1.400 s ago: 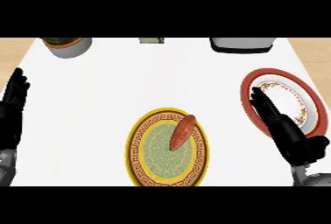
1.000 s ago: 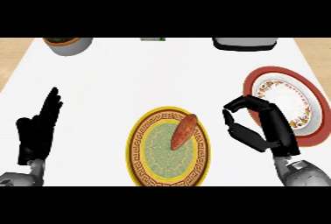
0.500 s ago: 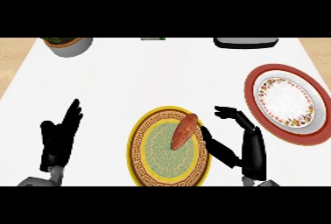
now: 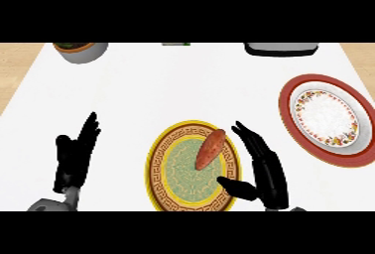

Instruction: Pick the sweet potato from the plate and place it in the plate

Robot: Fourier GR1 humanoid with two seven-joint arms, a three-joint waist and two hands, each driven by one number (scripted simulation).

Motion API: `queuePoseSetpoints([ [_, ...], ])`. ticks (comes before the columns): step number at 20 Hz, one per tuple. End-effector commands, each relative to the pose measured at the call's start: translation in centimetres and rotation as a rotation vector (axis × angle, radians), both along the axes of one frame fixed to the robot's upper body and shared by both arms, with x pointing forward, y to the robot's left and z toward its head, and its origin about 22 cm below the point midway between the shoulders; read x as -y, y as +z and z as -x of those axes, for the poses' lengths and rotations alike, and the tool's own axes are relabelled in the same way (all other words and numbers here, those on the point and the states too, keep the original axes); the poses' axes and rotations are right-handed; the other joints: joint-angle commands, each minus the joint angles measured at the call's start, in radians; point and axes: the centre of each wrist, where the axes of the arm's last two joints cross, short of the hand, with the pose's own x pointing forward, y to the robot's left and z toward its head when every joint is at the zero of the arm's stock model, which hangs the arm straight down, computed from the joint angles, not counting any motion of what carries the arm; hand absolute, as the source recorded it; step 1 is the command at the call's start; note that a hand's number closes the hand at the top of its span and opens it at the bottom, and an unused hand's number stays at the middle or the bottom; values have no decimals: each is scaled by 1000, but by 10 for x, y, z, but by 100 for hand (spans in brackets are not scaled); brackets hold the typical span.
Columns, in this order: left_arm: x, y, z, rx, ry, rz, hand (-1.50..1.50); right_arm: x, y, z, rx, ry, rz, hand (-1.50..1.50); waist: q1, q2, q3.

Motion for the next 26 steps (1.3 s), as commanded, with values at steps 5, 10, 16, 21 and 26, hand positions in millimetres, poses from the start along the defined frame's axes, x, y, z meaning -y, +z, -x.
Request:
queuePoseSetpoints([
  [5,13,-10,9,-13,-23,-8,0,-27,52,-22,-191,-47,336,-150,3,-4,-1],
  [10,-16,10,-13,-8,-23,6,0,-54,65,-24,-433,16,437,-150,7,2,1],
  [16,24,-11,-3,-10,-3,-6,0,-62,66,-51,-547,27,449,-150,7,4,3],
  [21,18,-1,-13,-12,-16,6,0,-75,71,-58,-588,12,458,-150,6,3,3],
  [26,-3,2,-14,-5,-9,-4,0,-57,67,-65,-593,41,457,-150,5,3,3],
])
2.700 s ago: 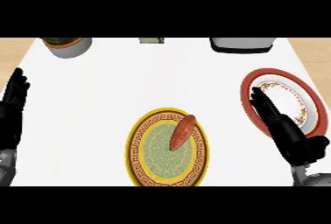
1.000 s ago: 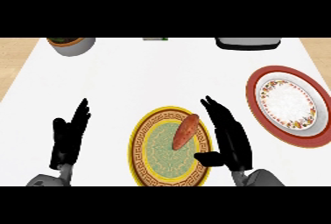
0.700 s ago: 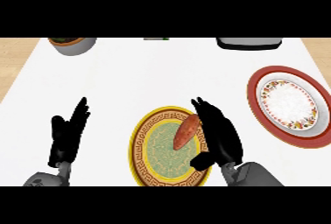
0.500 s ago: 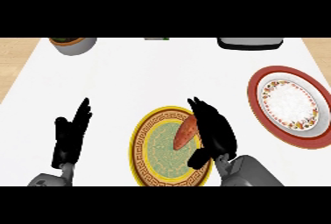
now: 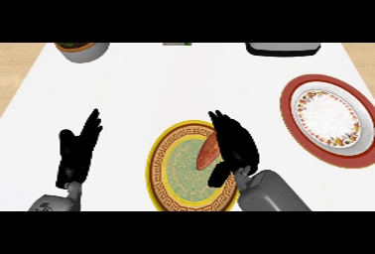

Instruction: Pick the sweet potato from the plate and place it in the plate

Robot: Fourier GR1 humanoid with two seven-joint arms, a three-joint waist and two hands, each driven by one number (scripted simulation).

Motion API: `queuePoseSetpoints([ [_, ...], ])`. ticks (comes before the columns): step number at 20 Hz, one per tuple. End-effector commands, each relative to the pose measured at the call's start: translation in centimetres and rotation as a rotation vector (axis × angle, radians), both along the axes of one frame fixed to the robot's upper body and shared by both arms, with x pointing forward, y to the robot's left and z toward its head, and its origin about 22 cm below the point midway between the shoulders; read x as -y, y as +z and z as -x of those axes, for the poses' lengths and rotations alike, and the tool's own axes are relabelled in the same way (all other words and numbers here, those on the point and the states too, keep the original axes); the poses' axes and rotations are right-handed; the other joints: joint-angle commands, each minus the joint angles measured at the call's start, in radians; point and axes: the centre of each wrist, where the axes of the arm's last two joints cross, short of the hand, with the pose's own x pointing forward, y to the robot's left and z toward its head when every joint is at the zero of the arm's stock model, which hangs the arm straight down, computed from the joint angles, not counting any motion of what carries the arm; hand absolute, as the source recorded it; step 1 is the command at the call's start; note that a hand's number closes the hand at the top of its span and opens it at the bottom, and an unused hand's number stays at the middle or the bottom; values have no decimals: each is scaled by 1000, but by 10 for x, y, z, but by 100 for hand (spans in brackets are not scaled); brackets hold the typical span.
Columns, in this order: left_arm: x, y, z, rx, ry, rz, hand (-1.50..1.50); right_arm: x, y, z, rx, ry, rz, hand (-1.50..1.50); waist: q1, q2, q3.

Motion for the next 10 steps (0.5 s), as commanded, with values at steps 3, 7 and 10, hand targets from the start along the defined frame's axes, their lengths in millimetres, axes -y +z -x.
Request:
queuePoseSetpoints([
  [3,-1,-25,10,-8,1,8,0,9,-10,-1,-49,23,14,-150,-2,0,0],
  [7,20,3,8,6,7,-1,0,-14,-1,-13,-32,18,8,-150,1,0,0],
  [10,11,13,-3,13,-5,2,0,-2,-12,-11,-58,14,8,-150,-1,0,0],
])
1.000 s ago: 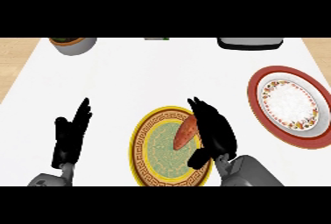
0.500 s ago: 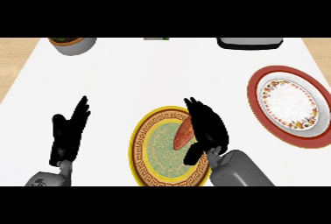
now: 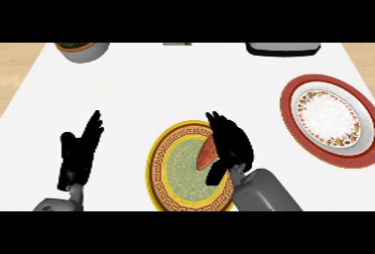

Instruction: Pick the sweet potato from the plate and place it in the plate

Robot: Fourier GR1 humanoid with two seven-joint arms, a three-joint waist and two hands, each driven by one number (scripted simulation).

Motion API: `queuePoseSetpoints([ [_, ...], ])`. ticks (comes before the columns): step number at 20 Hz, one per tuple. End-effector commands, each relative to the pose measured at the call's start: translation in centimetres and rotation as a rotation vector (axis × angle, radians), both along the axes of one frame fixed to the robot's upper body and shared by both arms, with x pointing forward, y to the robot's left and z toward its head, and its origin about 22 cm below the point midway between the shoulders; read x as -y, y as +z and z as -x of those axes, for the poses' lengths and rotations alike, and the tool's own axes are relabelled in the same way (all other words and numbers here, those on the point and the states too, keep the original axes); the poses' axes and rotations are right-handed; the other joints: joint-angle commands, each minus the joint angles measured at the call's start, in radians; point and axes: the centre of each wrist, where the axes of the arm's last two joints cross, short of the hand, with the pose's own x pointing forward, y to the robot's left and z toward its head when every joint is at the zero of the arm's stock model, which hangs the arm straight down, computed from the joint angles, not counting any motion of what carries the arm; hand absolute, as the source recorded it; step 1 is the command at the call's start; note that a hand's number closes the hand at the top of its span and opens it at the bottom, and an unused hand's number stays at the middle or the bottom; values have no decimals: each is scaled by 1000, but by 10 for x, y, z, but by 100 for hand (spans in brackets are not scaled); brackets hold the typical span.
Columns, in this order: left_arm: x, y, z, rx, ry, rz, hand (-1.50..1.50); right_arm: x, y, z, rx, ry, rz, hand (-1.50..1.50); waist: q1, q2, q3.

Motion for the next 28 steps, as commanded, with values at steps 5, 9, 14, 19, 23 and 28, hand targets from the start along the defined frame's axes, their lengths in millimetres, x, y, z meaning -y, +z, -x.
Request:
queuePoseSetpoints([
  [5,10,1,3,-5,6,8,0,2,-25,16,-26,-1,0,-150,-3,0,0],
  [9,15,-1,-7,8,9,-5,0,11,-28,-1,-20,11,11,150,-3,0,0],
  [14,5,2,3,-15,-11,12,0,16,-53,-15,78,69,44,150,2,1,0],
  [19,-12,5,-2,-1,-5,-9,0,29,-30,-13,139,53,119,150,-1,0,0],
  [23,19,0,14,3,-7,9,0,29,-22,-4,296,-60,148,150,-2,-3,0],
  [28,23,-8,-3,9,-15,1,0,84,-14,-65,317,-142,63,150,6,4,1],
])
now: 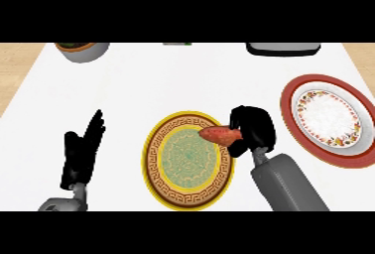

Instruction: Pick the sweet potato from the plate and place it in the plate

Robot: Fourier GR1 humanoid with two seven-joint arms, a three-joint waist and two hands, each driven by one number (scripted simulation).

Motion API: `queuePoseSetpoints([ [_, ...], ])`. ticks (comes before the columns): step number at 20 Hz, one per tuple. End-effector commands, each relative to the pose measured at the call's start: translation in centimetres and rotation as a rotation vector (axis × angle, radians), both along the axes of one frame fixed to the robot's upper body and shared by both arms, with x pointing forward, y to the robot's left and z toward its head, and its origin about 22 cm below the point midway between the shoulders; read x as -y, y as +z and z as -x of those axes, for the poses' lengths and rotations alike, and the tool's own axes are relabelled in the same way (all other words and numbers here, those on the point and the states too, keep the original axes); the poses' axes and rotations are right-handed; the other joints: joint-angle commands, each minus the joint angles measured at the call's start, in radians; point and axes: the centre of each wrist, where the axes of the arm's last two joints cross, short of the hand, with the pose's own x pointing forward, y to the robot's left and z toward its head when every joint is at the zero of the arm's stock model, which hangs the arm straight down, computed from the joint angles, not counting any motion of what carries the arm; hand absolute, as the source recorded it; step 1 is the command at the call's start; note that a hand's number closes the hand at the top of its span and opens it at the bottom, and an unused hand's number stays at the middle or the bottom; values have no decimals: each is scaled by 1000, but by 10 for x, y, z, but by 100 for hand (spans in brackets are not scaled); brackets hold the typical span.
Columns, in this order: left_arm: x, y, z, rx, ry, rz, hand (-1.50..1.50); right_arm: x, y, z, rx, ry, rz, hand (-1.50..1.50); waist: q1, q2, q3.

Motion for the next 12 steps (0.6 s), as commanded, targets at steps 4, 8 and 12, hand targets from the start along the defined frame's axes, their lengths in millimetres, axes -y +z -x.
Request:
queuePoseSetpoints([
  [4,-2,4,-7,-4,-7,-20,0,71,29,-39,164,-40,-10,150,0,1,0],
  [8,-16,-7,-1,-12,6,17,0,73,66,-30,313,-82,-75,150,-11,-2,-1],
  [12,-5,19,0,0,4,-2,0,69,90,-24,509,-246,-63,150,-9,-8,0],
])
